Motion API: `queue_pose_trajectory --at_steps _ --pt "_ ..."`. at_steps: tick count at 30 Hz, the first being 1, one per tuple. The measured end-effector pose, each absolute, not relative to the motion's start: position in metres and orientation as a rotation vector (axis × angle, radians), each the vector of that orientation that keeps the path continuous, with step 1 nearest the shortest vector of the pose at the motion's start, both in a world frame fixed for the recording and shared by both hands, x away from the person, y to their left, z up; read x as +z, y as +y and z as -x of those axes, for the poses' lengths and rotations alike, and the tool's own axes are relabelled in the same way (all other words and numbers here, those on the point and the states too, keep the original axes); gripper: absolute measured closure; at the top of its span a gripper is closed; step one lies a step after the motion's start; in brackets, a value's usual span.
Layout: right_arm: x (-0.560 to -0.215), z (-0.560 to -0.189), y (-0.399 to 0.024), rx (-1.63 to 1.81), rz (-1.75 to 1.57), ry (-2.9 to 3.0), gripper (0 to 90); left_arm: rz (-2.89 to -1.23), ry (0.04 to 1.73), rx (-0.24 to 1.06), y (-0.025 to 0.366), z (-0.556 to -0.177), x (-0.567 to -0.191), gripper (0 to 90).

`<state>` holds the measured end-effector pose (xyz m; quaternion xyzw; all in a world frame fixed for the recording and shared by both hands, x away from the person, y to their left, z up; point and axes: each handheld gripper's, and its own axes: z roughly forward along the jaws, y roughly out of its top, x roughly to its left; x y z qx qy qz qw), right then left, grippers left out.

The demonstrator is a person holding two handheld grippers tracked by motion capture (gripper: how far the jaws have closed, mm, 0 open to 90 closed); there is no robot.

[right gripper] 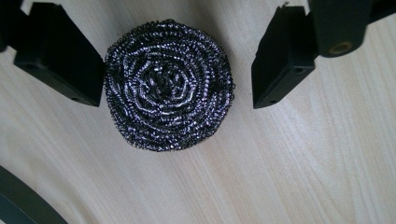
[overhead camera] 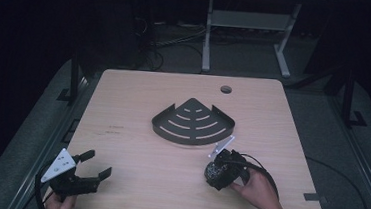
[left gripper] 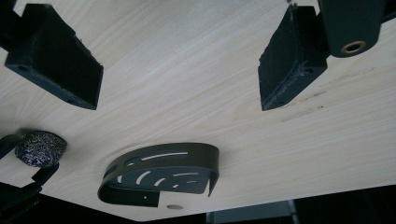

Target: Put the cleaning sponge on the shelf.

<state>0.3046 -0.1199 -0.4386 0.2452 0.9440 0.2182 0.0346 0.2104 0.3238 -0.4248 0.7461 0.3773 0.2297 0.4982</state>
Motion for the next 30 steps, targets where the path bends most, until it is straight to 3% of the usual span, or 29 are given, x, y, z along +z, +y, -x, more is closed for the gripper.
queue_pose_trajectory --at_steps 17,30 --pt "-0.4413 -0.3066 -0.1150 0.581 -0.718 2.912 29.6 -1.804 0.913 0.556 0.3234 -0.2102 -0.4245 13.2" --pt "-0.4398 -0.3050 -0.1149 0.593 -0.711 2.915 32.9 -1.806 0.910 0.561 0.3242 -0.2096 -0.4240 13.3"
